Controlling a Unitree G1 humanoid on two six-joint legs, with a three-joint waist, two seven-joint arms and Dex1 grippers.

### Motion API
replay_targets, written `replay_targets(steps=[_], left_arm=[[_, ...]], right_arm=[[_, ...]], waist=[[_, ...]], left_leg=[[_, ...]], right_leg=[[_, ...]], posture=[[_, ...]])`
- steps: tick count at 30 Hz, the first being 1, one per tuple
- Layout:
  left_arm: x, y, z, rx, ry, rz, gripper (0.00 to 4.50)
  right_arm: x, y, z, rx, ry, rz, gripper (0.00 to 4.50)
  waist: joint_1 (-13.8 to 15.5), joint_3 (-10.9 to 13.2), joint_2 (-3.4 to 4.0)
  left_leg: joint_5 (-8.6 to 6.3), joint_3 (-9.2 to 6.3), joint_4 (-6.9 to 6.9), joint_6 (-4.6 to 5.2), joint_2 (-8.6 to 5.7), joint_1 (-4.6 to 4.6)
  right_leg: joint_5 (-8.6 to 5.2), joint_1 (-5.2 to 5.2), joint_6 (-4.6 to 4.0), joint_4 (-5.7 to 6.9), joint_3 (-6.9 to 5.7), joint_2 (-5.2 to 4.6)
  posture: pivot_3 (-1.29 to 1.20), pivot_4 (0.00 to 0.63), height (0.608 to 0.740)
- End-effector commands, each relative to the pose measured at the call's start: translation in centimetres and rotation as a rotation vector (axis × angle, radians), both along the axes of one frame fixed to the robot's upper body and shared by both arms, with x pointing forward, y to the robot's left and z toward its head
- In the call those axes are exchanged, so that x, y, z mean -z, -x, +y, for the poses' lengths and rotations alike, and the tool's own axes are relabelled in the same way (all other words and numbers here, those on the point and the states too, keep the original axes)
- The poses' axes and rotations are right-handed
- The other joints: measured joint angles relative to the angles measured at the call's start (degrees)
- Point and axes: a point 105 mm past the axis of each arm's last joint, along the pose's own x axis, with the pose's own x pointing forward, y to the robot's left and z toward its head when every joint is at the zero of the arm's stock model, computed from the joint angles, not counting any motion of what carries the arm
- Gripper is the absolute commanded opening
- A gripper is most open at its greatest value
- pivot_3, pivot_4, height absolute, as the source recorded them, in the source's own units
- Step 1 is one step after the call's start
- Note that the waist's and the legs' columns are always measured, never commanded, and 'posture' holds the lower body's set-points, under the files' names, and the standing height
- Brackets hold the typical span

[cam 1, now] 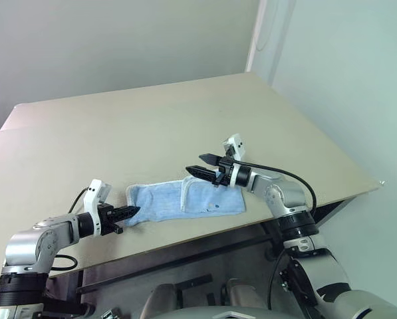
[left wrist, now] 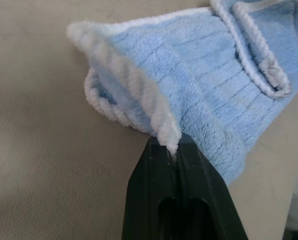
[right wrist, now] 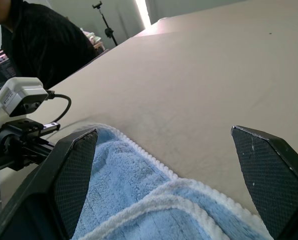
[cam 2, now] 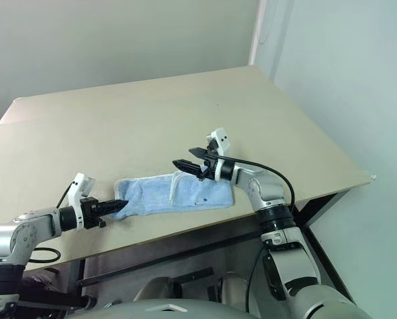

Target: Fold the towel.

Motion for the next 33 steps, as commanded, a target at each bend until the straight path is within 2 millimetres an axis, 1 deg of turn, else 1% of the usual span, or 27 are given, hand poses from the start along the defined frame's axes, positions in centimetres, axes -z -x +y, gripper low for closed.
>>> replay_targets(steps=[1,3,6,7,9,11,13,14,16,18,20,23,25,27,30,33], left_arm=[[-0.8,-0.3,2.8,-0.057,-0.119,-0.036,0.05],[-1.4,-0.1,4.4,-0.090,-0.137,-0.038,0.05],[-2.6,0.4,7.2,-0.152,-0.170,-0.050,0.05],[-3.2,0.7,8.8,-0.182,-0.196,-0.052,0.05],[-3.8,1.1,10.3,-0.209,-0.222,-0.055,0.05],[-4.8,2.0,12.3,-0.235,-0.265,-0.049,0.05],[-6.1,2.4,13.4,-0.250,-0.277,-0.060,0.05],[-6.6,2.5,13.4,-0.245,-0.266,-0.071,0.05],[-8.0,2.3,12.3,-0.189,-0.251,-0.106,0.05],[-9.1,2.0,10.7,-0.126,-0.241,-0.141,0.05],[-9.9,1.7,9.3,-0.084,-0.216,-0.167,0.05],[-10.9,1.3,5.8,0.030,-0.167,-0.199,0.05],[-11.2,1.2,4.0,0.088,-0.132,-0.205,0.05],[-11.3,1.0,2.6,0.131,-0.095,-0.203,0.05],[-10.8,0.6,0.2,0.219,-0.051,-0.183,0.05],[-9.7,-0.1,-1.7,0.283,-0.040,-0.160,0.05]], right_arm=[[-2.3,-0.5,-0.4,0.002,-0.049,-0.062,4.50],[-2.3,-0.4,-0.6,0.002,-0.049,-0.065,4.50],[-2.1,-0.1,-1.0,-0.006,-0.045,-0.062,4.50],[-2.0,0.1,-1.3,-0.011,-0.039,-0.060,4.50],[-1.8,0.4,-1.5,-0.015,-0.032,-0.057,4.50],[-1.3,0.3,-2.2,0.004,-0.012,-0.045,4.50],[-0.8,0.3,-2.7,0.017,0.000,-0.032,4.50],[-0.7,0.3,-2.9,0.021,0.005,-0.028,4.50],[-0.1,0.2,-3.1,0.034,0.024,-0.016,4.50],[0.2,0.2,-3.1,0.040,0.035,-0.009,4.50],[0.3,0.2,-3.0,0.038,0.037,-0.008,4.50],[0.2,0.1,-2.9,0.037,0.036,-0.010,4.50],[0.3,0.1,-2.9,0.044,0.035,-0.010,4.50],[0.3,0.0,-2.9,0.053,0.034,-0.010,4.50],[0.5,-0.1,-3.0,0.072,0.036,-0.010,4.50],[0.6,-0.1,-3.2,0.088,0.037,-0.010,4.50]], waist=[[-0.6,0.0,-0.01],[-0.9,0.0,-0.02],[-1.5,0.0,-0.04],[-1.7,0.0,-0.07],[-2.1,0.0,-0.17],[-2.2,0.0,-0.18],[-2.2,0.1,-0.17],[-2.2,0.1,-0.17],[-2.1,0.1,-0.16],[-2.0,0.1,-0.17],[-2.0,0.1,-0.20],[-2.0,0.1,-0.23],[-2.1,0.1,-0.20],[-2.1,0.1,-0.20],[-2.1,0.1,-0.21],[-2.1,0.1,-0.22]], left_leg=[[0.00,0.00,0.00,0.00,0.00,0.00],[0.00,-0.06,0.01,0.00,0.01,0.02],[0.00,-0.05,-0.02,0.00,0.04,0.01],[0.00,-0.05,-0.04,0.00,0.04,0.00],[0.00,-0.07,-0.12,0.00,0.07,-0.03],[0.00,-0.06,-0.15,0.00,0.09,-0.03],[0.00,-0.05,-0.17,0.00,0.13,-0.04],[-0.01,-0.04,-0.17,-0.01,0.13,-0.05],[-0.01,-0.05,-0.15,-0.01,0.14,-0.05],[-0.02,-0.06,-0.14,-0.04,0.13,-0.05],[-0.07,-0.08,-0.14,-0.11,0.13,-0.05],[-0.04,-0.07,-0.17,-0.06,0.12,-0.12],[-0.03,-0.05,-0.22,-0.05,0.11,-0.11],[-0.02,-0.02,-0.25,-0.03,0.09,-0.11],[-0.01,0.02,-0.22,-0.02,0.04,-0.08],[-0.01,0.02,-0.12,-0.01,0.04,-0.03]], right_leg=[[0.00,0.00,0.00,0.02,0.00,0.00],[0.00,0.00,0.01,0.02,0.01,-0.01],[-0.01,-0.03,0.01,0.00,0.01,-0.02],[-0.01,-0.05,0.00,0.00,0.01,-0.02],[-0.02,-0.11,-0.02,-0.01,0.01,-0.02],[-0.04,-0.16,-0.05,0.00,0.02,-0.04],[-0.04,-0.17,-0.05,-0.02,0.02,-0.07],[-0.04,-0.19,-0.05,-0.03,0.02,-0.10],[-0.04,-0.19,-0.05,-0.04,0.01,-0.15],[-0.04,-0.20,-0.05,-0.08,0.00,-0.23],[-0.03,-0.22,-0.05,-0.15,-0.01,-0.33],[-0.01,-0.16,-0.07,-0.15,-0.01,-0.36],[0.05,-0.16,-0.17,-0.15,0.00,-0.28],[0.08,-0.17,-0.20,-0.13,0.02,-0.21],[0.00,-0.16,-0.07,-0.08,0.04,-0.08],[-0.04,-0.09,-0.01,0.00,0.03,-0.01]], posture=[[0.00,0.000,0.740],[0.00,0.000,0.740],[0.00,0.000,0.740],[0.00,0.000,0.740],[0.00,0.000,0.740],[0.00,0.000,0.740],[0.00,0.000,0.740],[0.00,0.000,0.740],[0.00,0.000,0.740],[0.00,0.000,0.740],[0.00,0.000,0.740],[0.00,0.000,0.740],[0.00,0.000,0.740],[0.00,0.000,0.740],[0.00,0.000,0.740],[0.00,0.000,0.740]])
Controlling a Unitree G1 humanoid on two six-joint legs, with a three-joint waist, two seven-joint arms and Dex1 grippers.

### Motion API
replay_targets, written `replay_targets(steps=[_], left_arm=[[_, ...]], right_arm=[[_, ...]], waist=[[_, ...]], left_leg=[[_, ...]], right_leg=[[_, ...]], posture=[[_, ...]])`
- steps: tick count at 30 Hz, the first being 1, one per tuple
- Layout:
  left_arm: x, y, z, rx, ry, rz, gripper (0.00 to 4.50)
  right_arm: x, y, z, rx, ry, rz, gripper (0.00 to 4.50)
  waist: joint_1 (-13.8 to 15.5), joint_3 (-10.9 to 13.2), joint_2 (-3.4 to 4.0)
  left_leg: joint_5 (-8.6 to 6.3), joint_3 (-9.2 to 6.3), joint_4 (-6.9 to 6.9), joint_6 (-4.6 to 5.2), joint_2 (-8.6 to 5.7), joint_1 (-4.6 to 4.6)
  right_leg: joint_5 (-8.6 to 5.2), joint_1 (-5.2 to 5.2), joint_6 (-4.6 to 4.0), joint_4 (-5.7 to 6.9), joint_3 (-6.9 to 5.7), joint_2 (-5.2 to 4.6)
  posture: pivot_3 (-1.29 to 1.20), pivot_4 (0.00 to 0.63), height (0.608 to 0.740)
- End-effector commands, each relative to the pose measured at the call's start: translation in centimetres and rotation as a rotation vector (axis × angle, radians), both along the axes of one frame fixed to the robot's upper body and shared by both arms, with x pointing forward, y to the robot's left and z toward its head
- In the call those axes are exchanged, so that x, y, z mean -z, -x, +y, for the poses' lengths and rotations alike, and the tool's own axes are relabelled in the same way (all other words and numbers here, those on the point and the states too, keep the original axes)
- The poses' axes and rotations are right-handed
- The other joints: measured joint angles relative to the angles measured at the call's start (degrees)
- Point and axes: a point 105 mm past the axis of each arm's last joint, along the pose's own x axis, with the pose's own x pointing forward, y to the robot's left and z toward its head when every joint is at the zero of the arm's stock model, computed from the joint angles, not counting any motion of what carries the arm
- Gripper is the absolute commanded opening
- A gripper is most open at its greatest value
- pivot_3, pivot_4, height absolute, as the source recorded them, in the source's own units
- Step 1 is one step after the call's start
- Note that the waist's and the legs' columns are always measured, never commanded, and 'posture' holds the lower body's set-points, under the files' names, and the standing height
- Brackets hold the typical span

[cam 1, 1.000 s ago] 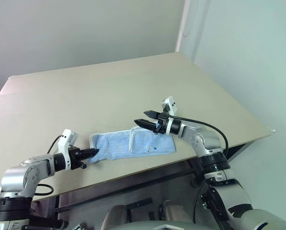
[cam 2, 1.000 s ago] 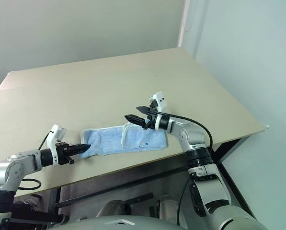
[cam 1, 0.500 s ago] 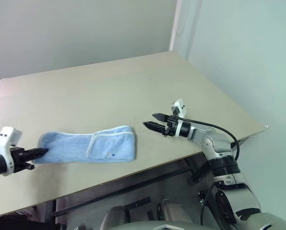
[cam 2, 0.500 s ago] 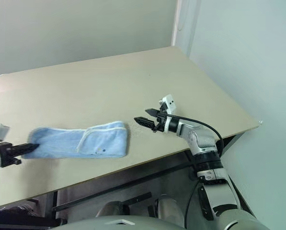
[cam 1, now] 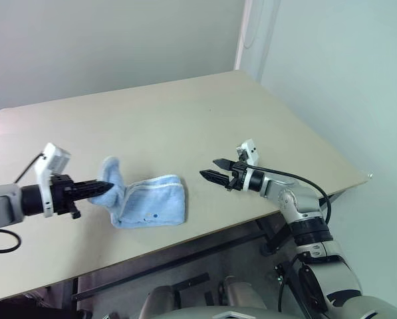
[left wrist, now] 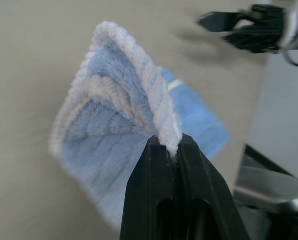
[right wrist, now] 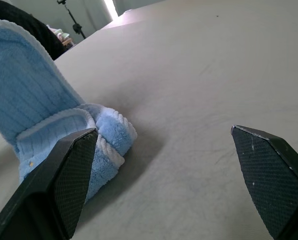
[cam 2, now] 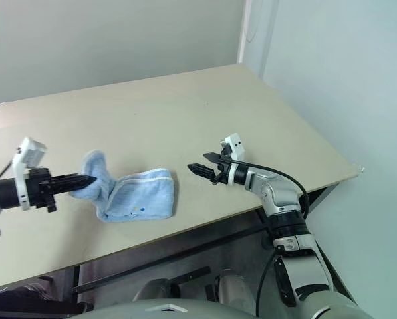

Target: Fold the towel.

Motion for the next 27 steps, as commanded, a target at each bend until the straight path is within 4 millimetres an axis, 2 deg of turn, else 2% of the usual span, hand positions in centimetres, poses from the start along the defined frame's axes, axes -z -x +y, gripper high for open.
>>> replay_targets(steps=[1,5,12,15,20,27], left_arm=[[0.4,-0.8,-2.0,0.072,-0.002,-0.002,0.05],[1.9,-1.2,-4.5,0.167,-0.001,0.021,0.05],[3.9,-2.4,-6.4,0.226,0.009,0.045,0.05],[3.9,-2.4,-6.8,0.242,0.029,0.049,0.76],[2.2,-2.5,-6.5,0.231,0.090,0.009,2.51],[-1.9,-4.0,-4.8,0.111,0.146,-0.206,2.51]], right_arm=[[-1.1,-0.2,0.0,0.016,-0.015,-0.046,4.50],[-0.9,0.0,-0.8,0.049,-0.009,-0.046,4.50],[-0.3,0.2,-2.0,0.099,0.013,-0.033,4.50],[0.1,0.4,-2.4,0.110,0.032,-0.026,4.50],[0.5,0.4,-2.7,0.118,0.040,-0.016,4.50],[0.2,0.2,-1.9,0.096,0.031,-0.030,4.50]], waist=[[0.1,0.0,0.00],[0.1,0.0,-0.03],[0.0,0.0,-0.05],[0.0,0.0,-0.07],[0.0,0.0,-0.08],[0.1,0.0,-0.11]], left_leg=[[0.00,0.01,0.04,0.00,-0.01,0.03],[0.00,0.03,0.11,0.00,-0.05,0.05],[0.01,0.12,0.10,0.01,-0.07,0.04],[0.01,0.13,0.11,0.01,-0.06,0.04],[0.01,0.13,0.12,0.02,-0.06,0.04],[0.01,0.09,0.14,0.02,-0.05,0.04]], right_leg=[[0.00,0.05,0.01,0.01,0.00,0.00],[0.00,0.14,0.02,-0.01,-0.01,0.00],[0.00,0.11,0.02,0.02,0.04,0.05],[0.00,0.11,0.02,0.03,0.05,0.06],[-0.01,0.11,0.03,0.03,0.05,0.05],[0.00,0.12,0.03,0.05,0.04,0.05]], posture=[[0.00,0.000,0.740],[0.00,0.000,0.740],[0.00,0.000,0.740],[0.00,0.000,0.740],[0.00,0.000,0.740],[0.00,0.000,0.740]])
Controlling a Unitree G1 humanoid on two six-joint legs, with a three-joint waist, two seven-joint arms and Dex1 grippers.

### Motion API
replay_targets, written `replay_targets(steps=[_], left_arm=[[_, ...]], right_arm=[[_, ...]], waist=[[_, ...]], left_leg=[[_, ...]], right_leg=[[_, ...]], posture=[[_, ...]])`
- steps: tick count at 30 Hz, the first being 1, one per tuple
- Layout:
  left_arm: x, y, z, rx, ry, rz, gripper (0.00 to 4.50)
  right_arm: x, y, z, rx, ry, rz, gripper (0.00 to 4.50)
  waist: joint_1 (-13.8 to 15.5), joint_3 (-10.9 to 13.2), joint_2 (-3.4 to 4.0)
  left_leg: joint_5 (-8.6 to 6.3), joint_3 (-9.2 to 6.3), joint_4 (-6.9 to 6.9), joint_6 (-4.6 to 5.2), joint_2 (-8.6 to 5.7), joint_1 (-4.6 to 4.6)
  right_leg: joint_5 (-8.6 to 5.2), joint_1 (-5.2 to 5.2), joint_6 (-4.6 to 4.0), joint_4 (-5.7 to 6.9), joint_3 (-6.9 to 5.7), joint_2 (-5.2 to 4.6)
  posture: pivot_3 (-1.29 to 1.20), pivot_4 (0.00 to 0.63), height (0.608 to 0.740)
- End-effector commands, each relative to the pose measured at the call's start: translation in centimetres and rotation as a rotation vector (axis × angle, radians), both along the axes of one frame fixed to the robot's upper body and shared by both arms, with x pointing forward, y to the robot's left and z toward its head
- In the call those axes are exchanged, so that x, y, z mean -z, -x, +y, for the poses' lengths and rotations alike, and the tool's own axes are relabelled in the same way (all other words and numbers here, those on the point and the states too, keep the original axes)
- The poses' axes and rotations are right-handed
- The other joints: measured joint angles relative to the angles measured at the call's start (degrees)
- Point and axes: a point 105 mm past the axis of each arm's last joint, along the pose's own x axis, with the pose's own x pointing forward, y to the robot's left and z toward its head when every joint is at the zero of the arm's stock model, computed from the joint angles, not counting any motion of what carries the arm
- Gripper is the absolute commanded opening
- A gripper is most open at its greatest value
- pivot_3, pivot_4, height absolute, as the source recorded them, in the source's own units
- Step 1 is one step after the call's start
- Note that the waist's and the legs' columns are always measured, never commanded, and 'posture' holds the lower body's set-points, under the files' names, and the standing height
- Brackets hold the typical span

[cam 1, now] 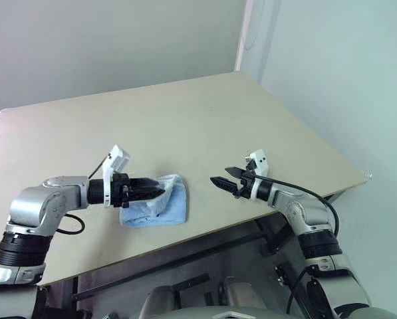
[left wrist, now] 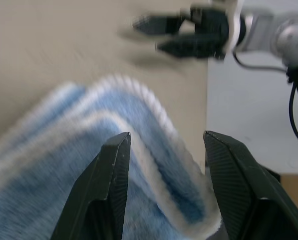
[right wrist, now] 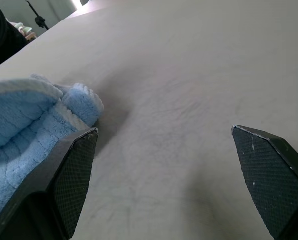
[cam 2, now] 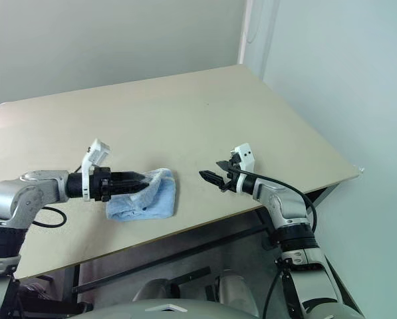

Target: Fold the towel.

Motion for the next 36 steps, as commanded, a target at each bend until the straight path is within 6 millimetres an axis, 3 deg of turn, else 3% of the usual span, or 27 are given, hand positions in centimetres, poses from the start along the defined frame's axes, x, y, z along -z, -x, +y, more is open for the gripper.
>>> replay_targets(steps=[1,3,6,9,14,21,24,28,33,36], left_arm=[[-3.4,-0.9,1.0,-0.061,0.033,-0.171,2.51],[-3.0,-0.7,1.6,-0.073,-0.002,-0.200,2.51],[-0.8,0.1,2.3,-0.057,-0.095,-0.202,2.51],[0.5,0.4,0.8,-0.039,-0.042,-0.280,2.51],[5.6,1.1,-1.6,0.013,-0.087,-0.275,2.51],[10.4,0.7,-2.9,-0.025,-0.124,-0.271,2.51],[10.1,0.5,-3.6,-0.034,-0.095,-0.296,2.51],[7.6,0.9,-3.4,-0.035,-0.041,-0.346,2.51],[3.0,0.8,-0.4,-0.130,-0.030,-0.454,2.51],[1.1,1.9,1.0,-0.135,-0.060,-0.488,2.51]], right_arm=[[-2.0,-0.7,0.7,-0.020,-0.023,-0.072,4.50],[-2.5,-0.9,0.9,-0.027,-0.032,-0.102,4.50],[-3.2,-1.0,1.4,-0.043,-0.041,-0.129,4.50],[-3.9,-1.2,1.6,-0.037,-0.058,-0.166,4.50],[-4.6,-1.0,1.9,-0.048,-0.060,-0.196,4.50],[-5.0,-0.4,1.4,-0.067,-0.052,-0.182,4.50],[-5.0,-0.1,1.4,-0.082,-0.057,-0.163,4.50],[-5.2,1.2,2.0,-0.176,-0.153,-0.044,4.50],[-4.3,2.4,2.9,-0.269,-0.190,0.148,4.50],[-3.7,2.4,3.2,-0.289,-0.203,0.252,4.50]], waist=[[0.0,0.0,0.00],[-0.1,0.0,0.00],[-0.1,0.0,0.01],[0.4,0.0,-0.02],[1.5,0.0,-0.03],[1.5,0.0,0.01],[1.7,-0.1,0.09],[1.7,-0.1,0.10],[1.5,-0.1,0.06],[1.1,-0.1,0.06]], left_leg=[[0.00,-0.01,0.01,0.00,0.00,0.00],[0.00,-0.01,0.00,0.00,0.00,0.02],[0.00,0.03,-0.06,0.00,0.00,0.07],[0.00,0.05,-0.04,0.00,0.01,0.04],[0.00,0.15,0.07,0.00,-0.02,0.04],[0.00,0.13,0.07,0.00,-0.01,0.06],[0.00,0.13,0.11,0.00,-0.01,0.10],[0.00,0.10,0.22,0.00,0.00,0.10],[0.00,0.08,0.19,0.00,0.06,0.02],[0.00,0.08,0.15,0.01,0.08,0.04]], right_leg=[[0.00,0.00,0.00,0.01,0.00,0.00],[0.01,0.01,0.01,0.01,0.03,0.00],[0.00,0.00,-0.01,0.02,0.10,0.00],[0.00,-0.01,-0.02,0.01,0.09,-0.01],[0.03,0.06,-0.01,0.00,0.12,-0.07],[0.04,0.05,-0.02,0.06,0.10,-0.03],[0.03,0.11,0.00,0.07,0.10,-0.04],[0.03,0.17,0.02,0.09,0.09,-0.04],[0.03,0.08,0.02,0.08,0.09,-0.05],[0.03,0.04,0.02,0.08,0.08,0.01]], posture=[[0.00,0.000,0.740],[0.00,0.000,0.740],[0.00,0.000,0.740],[0.00,0.000,0.740],[0.00,0.000,0.740],[0.00,0.000,0.740],[0.00,0.000,0.740],[0.00,0.000,0.740],[0.00,0.000,0.740],[0.00,0.000,0.740]])
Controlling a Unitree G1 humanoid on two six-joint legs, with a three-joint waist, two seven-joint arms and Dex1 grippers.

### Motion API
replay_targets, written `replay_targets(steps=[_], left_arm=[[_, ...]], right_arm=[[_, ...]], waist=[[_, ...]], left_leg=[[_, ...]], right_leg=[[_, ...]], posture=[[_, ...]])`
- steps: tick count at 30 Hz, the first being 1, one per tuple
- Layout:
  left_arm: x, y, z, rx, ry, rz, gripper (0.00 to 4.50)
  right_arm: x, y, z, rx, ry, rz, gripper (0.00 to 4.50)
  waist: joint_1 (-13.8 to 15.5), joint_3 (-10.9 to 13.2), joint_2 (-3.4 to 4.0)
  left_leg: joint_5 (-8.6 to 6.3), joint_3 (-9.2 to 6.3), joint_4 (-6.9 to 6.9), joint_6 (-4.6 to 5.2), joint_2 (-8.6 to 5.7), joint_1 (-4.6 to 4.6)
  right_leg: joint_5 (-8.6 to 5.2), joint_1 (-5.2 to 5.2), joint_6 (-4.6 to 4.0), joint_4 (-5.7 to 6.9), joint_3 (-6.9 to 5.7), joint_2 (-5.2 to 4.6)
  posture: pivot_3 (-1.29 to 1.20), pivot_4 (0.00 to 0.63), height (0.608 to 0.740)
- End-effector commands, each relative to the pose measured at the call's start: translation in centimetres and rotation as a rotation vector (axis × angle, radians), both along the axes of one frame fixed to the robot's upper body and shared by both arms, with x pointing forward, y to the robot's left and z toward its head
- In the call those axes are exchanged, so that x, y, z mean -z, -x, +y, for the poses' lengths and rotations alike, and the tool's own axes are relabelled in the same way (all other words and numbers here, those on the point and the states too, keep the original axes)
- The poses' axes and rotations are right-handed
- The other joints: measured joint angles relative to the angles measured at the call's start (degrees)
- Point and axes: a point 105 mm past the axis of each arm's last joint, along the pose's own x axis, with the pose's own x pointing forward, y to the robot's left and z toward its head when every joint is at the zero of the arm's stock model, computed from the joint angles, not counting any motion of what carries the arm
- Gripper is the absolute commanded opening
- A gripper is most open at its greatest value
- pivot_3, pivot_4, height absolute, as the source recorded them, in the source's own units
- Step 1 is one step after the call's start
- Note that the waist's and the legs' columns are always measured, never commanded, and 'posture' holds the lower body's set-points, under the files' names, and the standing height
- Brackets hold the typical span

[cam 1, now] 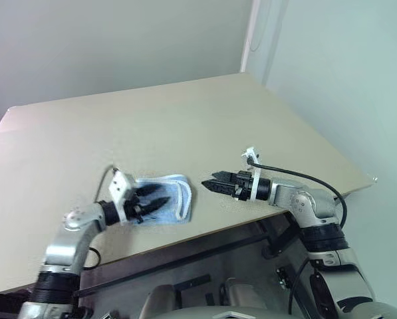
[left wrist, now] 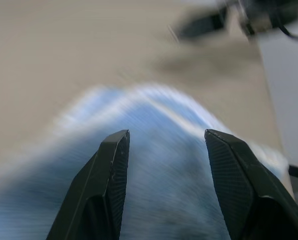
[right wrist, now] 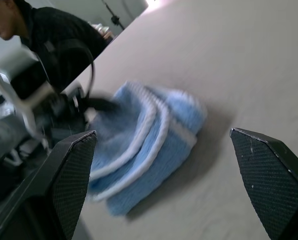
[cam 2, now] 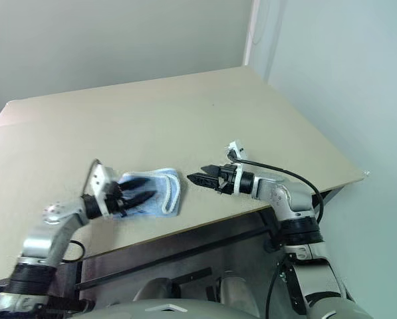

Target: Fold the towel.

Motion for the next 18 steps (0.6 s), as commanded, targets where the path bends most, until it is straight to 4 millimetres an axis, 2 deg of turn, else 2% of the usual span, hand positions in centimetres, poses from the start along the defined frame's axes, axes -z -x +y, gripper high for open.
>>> replay_targets(steps=[1,5,11,15,18], left_arm=[[-2.8,1.6,1.5,0.001,-0.036,-0.067,2.51],[-2.8,3.6,3.5,-0.020,-0.120,-0.027,2.51],[0.1,6.7,6.6,-0.065,-0.289,0.070,2.51],[1.3,7.0,6.9,-0.097,-0.282,0.093,2.51],[1.3,6.9,6.3,-0.099,-0.246,0.090,2.51]], right_arm=[[-0.8,-0.2,0.9,-0.057,-0.036,0.095,4.50],[0.2,-0.2,1.4,-0.089,-0.032,0.215,4.50],[2.2,0.6,3.5,-0.166,-0.026,0.332,4.50],[2.7,0.2,5.0,-0.163,-0.025,0.338,4.50],[3.1,-0.1,5.9,-0.154,-0.023,0.352,4.50]], waist=[[-0.2,0.0,0.01],[-0.5,0.0,0.01],[-0.6,0.0,0.03],[-0.8,0.0,0.02],[-1.0,0.0,0.02]], left_leg=[[0.00,0.01,-0.03,0.00,0.01,0.03],[0.00,0.02,-0.11,0.00,0.02,0.01],[-0.01,0.01,-0.13,-0.01,0.07,-0.04],[-0.02,-0.08,-0.12,-0.02,0.09,-0.06],[-0.02,-0.12,-0.14,-0.04,0.12,-0.05]], right_leg=[[0.00,-0.01,0.00,0.01,0.01,0.00],[-0.01,-0.06,-0.03,-0.03,0.02,0.00],[-0.02,-0.08,-0.02,-0.15,-0.02,-0.08],[-0.01,-0.12,-0.02,-0.15,-0.04,-0.14],[-0.01,-0.13,-0.02,-0.15,-0.06,-0.14]], posture=[[0.00,0.000,0.740],[0.00,0.000,0.740],[0.00,0.000,0.740],[0.00,0.000,0.740],[0.00,0.000,0.740]])
